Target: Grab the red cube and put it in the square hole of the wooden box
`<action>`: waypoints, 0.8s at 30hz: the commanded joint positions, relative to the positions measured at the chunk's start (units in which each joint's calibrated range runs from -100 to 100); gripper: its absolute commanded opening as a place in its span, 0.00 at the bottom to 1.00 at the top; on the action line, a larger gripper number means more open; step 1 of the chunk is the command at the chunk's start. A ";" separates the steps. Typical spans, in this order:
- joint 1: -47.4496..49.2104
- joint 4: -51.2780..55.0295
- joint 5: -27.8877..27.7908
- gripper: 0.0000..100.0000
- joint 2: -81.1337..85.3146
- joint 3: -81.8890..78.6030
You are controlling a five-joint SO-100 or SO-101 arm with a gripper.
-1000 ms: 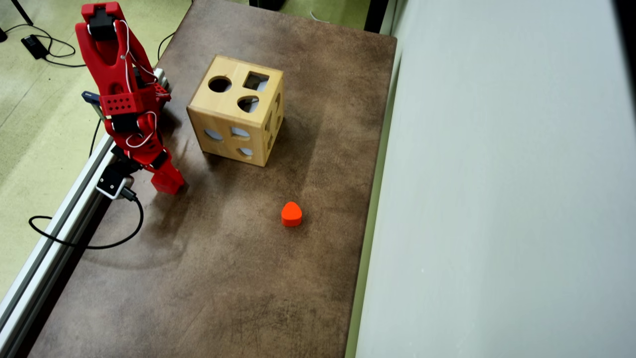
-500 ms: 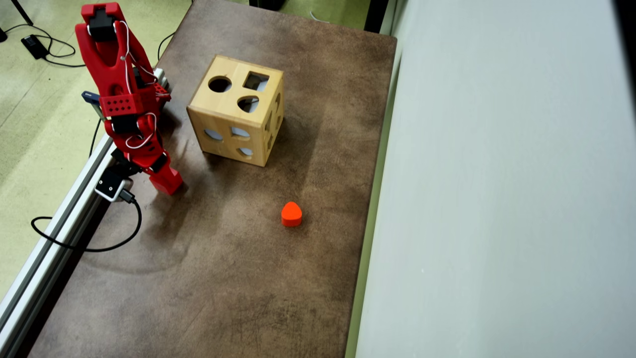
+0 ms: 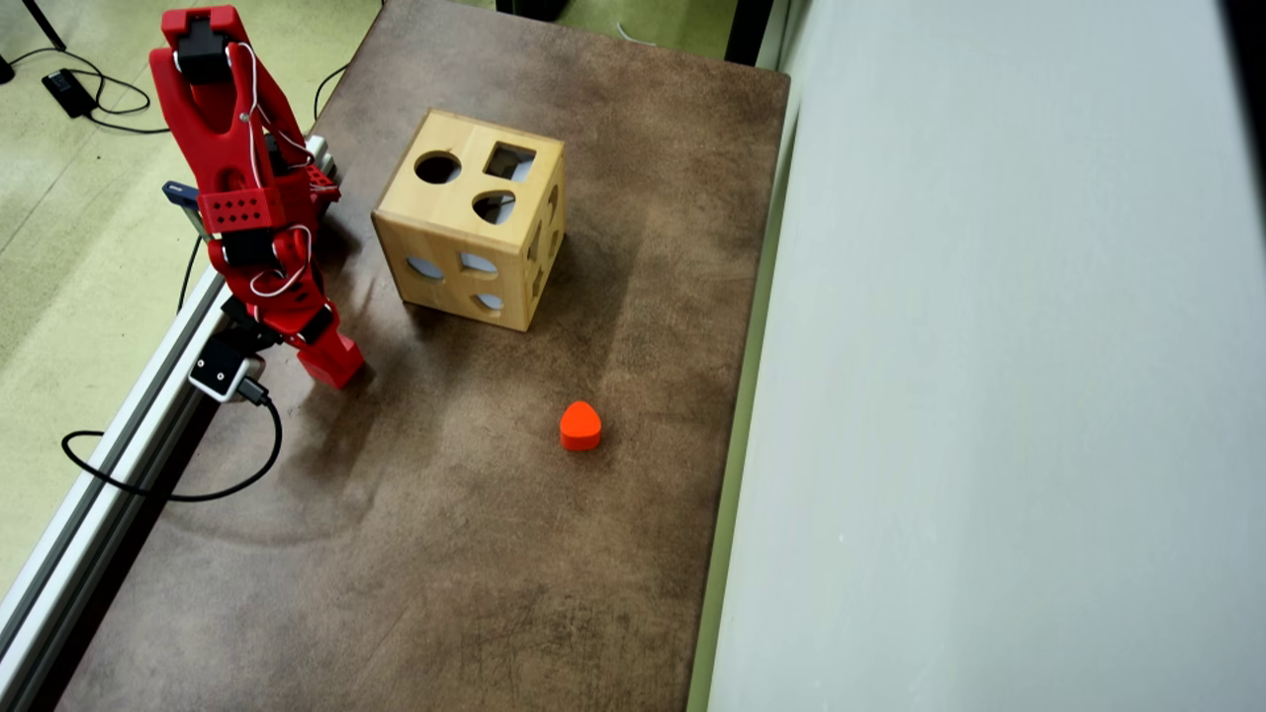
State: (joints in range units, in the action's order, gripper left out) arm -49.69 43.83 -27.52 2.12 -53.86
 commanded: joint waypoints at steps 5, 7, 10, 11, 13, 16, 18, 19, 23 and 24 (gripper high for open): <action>0.51 -0.36 -0.20 0.29 -3.69 0.82; 0.51 -0.12 -0.20 0.29 -4.03 0.82; 0.51 0.04 -0.20 0.29 -3.69 0.82; 0.51 0.04 -0.20 0.29 -3.69 0.82; 0.51 0.12 -0.20 0.29 -3.69 0.82; 0.51 0.12 -0.20 0.24 -3.43 0.91; 0.51 0.04 -0.20 0.20 -3.35 1.00; 0.51 -0.20 -0.20 0.18 -3.35 1.09; 0.51 -0.36 -0.20 0.13 -3.35 1.45; 0.51 -0.28 -0.20 0.12 -3.35 1.53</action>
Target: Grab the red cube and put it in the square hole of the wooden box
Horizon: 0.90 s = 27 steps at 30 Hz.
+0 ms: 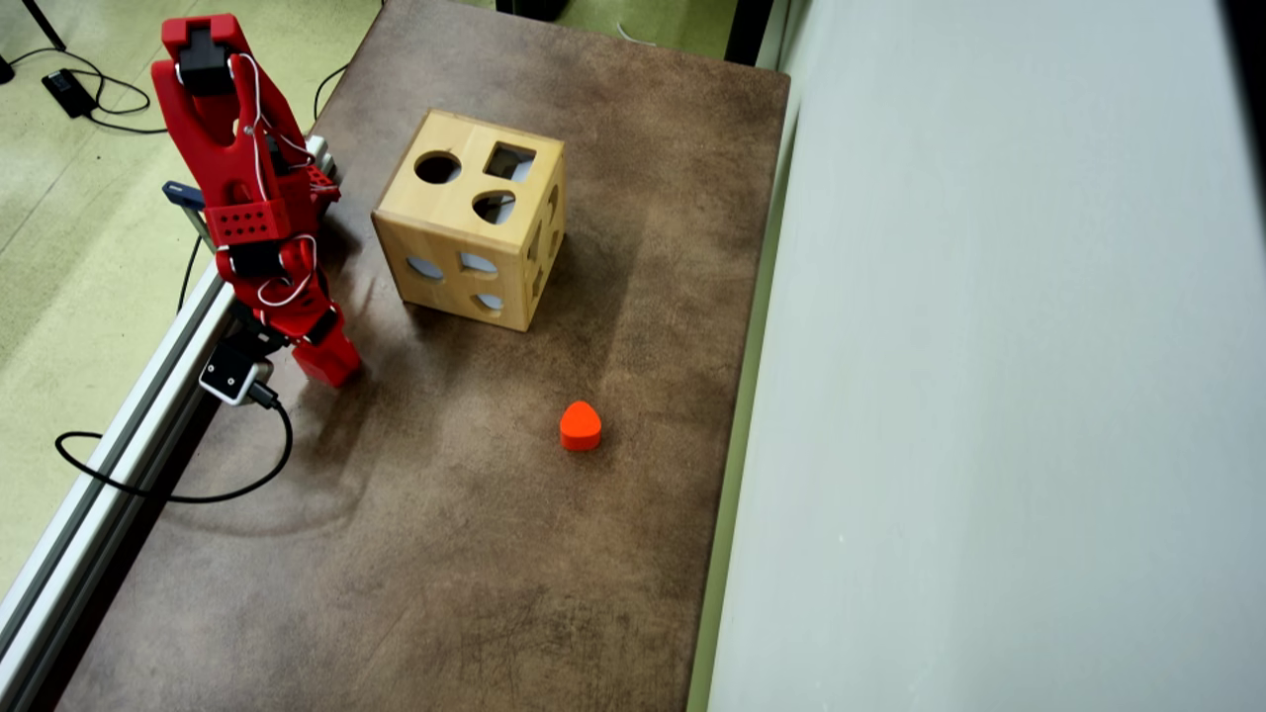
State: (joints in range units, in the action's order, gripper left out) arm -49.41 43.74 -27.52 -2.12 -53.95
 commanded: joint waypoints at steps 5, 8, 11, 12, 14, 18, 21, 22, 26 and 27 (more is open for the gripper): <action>0.22 0.53 -0.20 0.08 0.89 1.71; 0.22 0.69 -0.20 0.06 0.97 1.80; 0.22 0.77 -0.10 0.03 1.82 1.89; 0.22 0.77 0.10 0.02 3.10 1.80; 0.15 0.85 0.20 0.02 6.83 1.71; 0.15 1.17 0.24 0.02 17.28 1.00; 0.15 4.55 0.29 0.02 24.07 1.80; 0.15 6.15 0.29 0.02 26.45 1.89; 0.22 11.46 0.39 0.02 37.32 1.89; 0.22 12.43 0.39 0.02 40.21 1.89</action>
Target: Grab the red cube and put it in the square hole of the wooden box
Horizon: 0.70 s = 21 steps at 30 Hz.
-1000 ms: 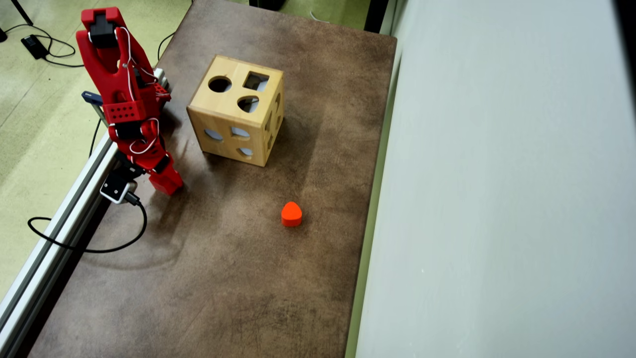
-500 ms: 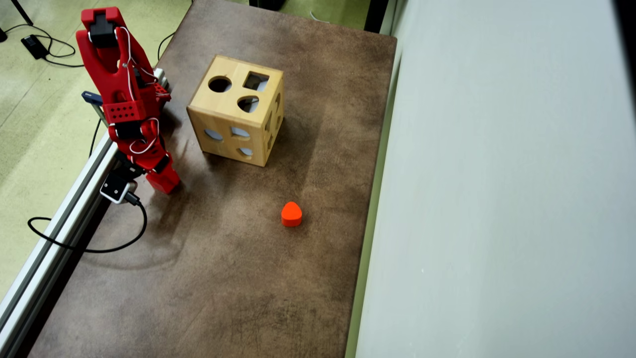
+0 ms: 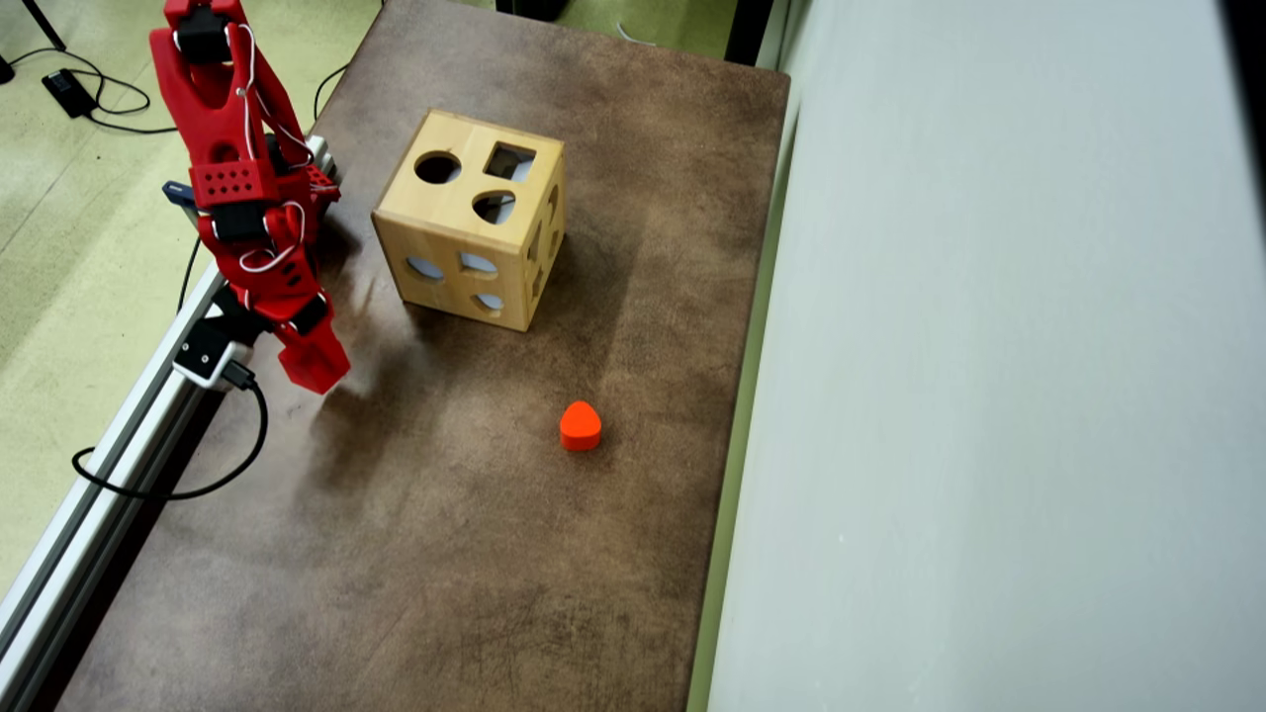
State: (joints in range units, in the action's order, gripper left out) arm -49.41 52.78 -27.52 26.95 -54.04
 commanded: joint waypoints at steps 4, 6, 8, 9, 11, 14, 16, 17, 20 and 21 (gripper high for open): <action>0.30 6.12 0.39 0.02 22.01 2.07; 0.52 6.60 0.44 0.02 27.02 2.07; 2.08 6.68 0.54 0.02 31.10 2.07; 2.97 6.68 1.07 0.02 32.71 2.25; 4.98 6.68 3.17 0.02 34.58 4.31; 9.07 6.85 6.79 0.02 34.32 11.29; 12.63 6.93 8.79 0.02 33.73 15.85; 14.49 7.33 9.57 0.02 33.22 17.73; 19.99 11.43 11.58 0.02 29.99 23.99; 21.47 13.36 12.41 0.02 28.13 26.40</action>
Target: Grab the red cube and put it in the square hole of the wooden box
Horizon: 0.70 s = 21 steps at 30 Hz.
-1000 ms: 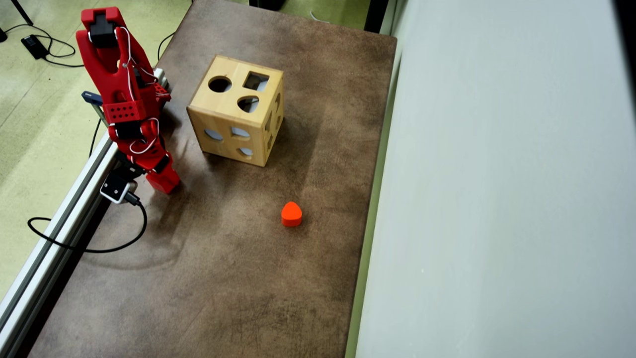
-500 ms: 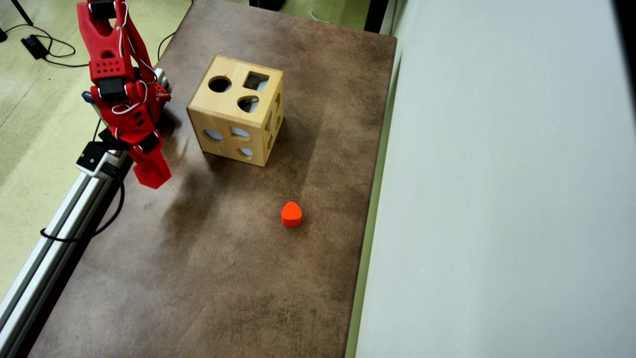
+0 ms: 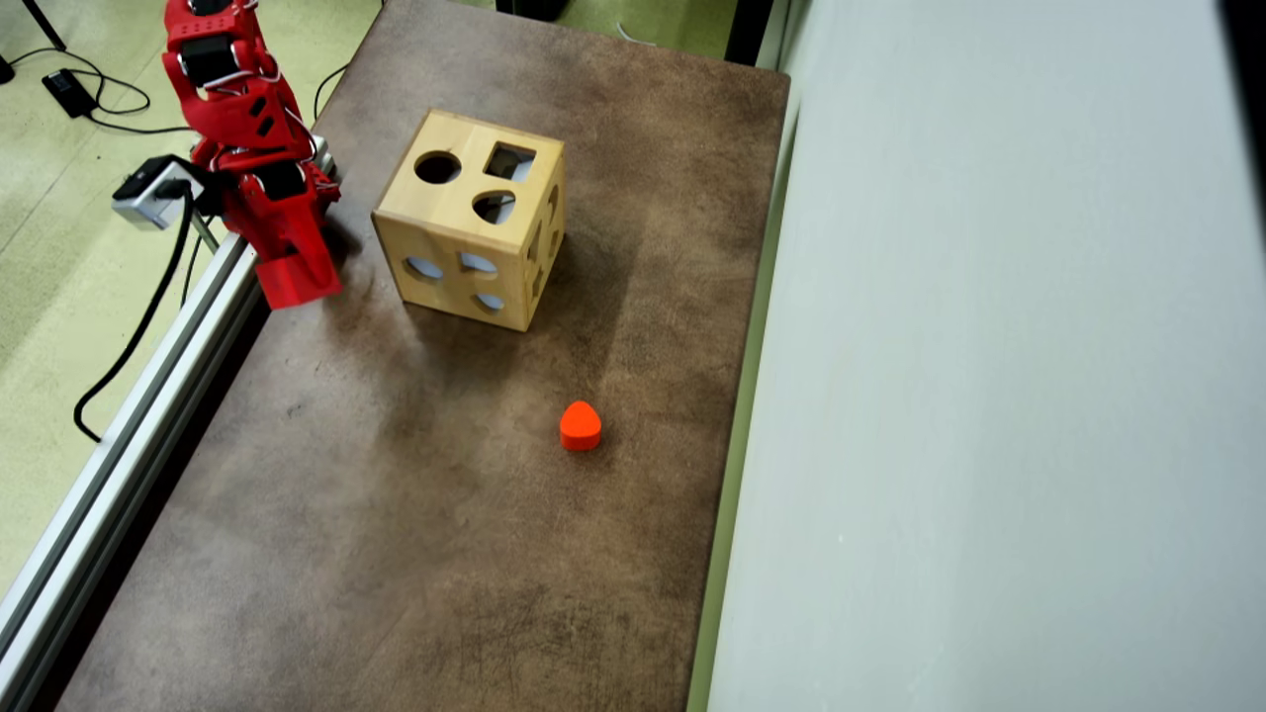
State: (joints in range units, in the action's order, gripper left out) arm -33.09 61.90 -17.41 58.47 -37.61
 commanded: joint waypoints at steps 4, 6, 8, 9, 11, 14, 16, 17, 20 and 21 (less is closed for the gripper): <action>11.03 13.33 6.45 0.02 -15.63 22.76; 13.93 18.31 8.74 0.02 -22.68 30.27; 16.60 23.46 10.89 0.02 -28.79 37.79; 17.86 25.87 11.97 0.02 -31.77 41.63; 20.32 30.46 14.11 0.02 -37.29 48.70; 23.81 36.00 16.85 0.02 -44.33 56.66; 25.66 36.49 18.36 0.02 -46.63 59.61; 26.41 36.41 19.15 0.02 -47.31 60.51; 28.56 36.41 21.59 0.02 -47.90 59.79; 29.23 36.41 22.66 0.02 -48.24 59.70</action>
State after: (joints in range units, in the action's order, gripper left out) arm -6.07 97.66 2.66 10.76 19.46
